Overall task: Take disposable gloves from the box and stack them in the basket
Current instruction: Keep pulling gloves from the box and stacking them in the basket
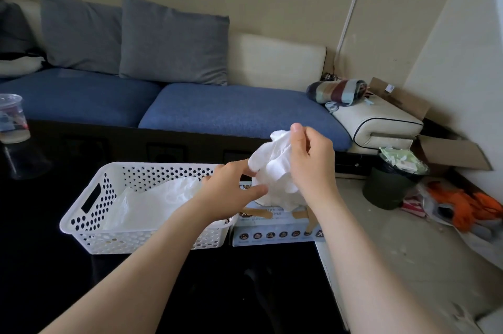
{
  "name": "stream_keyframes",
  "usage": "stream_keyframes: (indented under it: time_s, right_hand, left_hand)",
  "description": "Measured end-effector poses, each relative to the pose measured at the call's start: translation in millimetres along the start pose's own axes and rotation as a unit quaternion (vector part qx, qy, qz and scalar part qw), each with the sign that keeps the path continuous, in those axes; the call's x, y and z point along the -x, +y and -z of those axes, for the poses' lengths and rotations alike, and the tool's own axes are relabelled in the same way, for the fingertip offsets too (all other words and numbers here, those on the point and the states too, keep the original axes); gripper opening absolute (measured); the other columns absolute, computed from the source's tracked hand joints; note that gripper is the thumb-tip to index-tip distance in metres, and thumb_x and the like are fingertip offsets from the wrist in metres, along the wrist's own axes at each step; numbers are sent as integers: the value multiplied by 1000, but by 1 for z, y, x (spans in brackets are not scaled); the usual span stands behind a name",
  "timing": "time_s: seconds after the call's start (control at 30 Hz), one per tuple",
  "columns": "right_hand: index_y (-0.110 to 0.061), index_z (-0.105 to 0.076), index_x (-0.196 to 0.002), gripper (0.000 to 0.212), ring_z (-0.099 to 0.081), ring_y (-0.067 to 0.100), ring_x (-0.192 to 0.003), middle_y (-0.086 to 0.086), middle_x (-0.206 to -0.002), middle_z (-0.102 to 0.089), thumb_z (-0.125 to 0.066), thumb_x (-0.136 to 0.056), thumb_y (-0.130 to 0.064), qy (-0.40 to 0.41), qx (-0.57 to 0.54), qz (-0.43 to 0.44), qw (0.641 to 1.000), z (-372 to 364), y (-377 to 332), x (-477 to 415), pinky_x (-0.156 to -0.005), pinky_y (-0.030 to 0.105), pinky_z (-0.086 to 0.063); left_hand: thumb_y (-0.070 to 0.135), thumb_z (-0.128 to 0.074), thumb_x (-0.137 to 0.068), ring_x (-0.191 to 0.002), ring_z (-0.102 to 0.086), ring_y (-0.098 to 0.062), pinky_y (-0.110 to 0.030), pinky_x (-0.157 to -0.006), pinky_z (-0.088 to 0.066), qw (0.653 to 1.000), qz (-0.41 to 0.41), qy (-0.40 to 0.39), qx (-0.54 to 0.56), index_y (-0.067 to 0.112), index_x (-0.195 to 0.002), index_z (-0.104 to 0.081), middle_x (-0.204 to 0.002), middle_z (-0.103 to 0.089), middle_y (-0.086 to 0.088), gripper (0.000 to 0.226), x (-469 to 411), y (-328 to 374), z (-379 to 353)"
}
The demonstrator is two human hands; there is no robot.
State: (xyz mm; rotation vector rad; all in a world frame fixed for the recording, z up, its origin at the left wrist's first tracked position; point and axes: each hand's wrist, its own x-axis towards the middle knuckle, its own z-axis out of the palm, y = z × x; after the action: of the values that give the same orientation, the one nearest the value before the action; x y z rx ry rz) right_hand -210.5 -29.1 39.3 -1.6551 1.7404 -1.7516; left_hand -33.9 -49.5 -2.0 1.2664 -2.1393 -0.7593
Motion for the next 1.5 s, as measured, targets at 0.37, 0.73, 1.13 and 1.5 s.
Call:
stream_keyframes:
  time_s: [0.37,0.73,1.13,1.5]
  right_hand:
    - [-5,-56,-95,38,-54,7,-73,-1,-85,-58,-39,-115,-32,7,-219,-196,956,-21,-34,7,-68,21,-49]
    - [-17,-58,-74,18,-55,19,-65,4,-75,-59,-54,-91,-19,-58,-454,-357,814,-40,-50,8,-64,31,-43]
    - [-20,-77,-111,44,-80,16,-89,0,-96,-83,-92,-77,-44,-281,-130,-224,924,-52,-61,27,-93,41,-58]
    - [-20,-77,-100,14,-78,24,-93,3,-93,-81,-72,-90,-11,-280,-92,-134,946,-65,-62,32,-81,36,-66]
  left_hand:
    - [60,-33,-109,-111,-69,-14,-32,-94,-51,948,31,35,314,20,-114,-77,-113,-77,3,59,6,12,24]
    - [28,-64,-104,-83,-69,-21,-36,-80,-62,905,33,113,409,-6,-96,-67,-91,-71,-11,35,12,-7,50]
    - [40,-78,-94,-77,-72,-21,-37,-72,-59,906,15,177,384,9,-96,-76,-88,-77,-11,31,27,-13,73]
    - [26,-87,-86,-79,-74,-25,-33,-68,-59,905,-5,191,380,8,-91,-76,-93,-77,-20,23,31,-14,81]
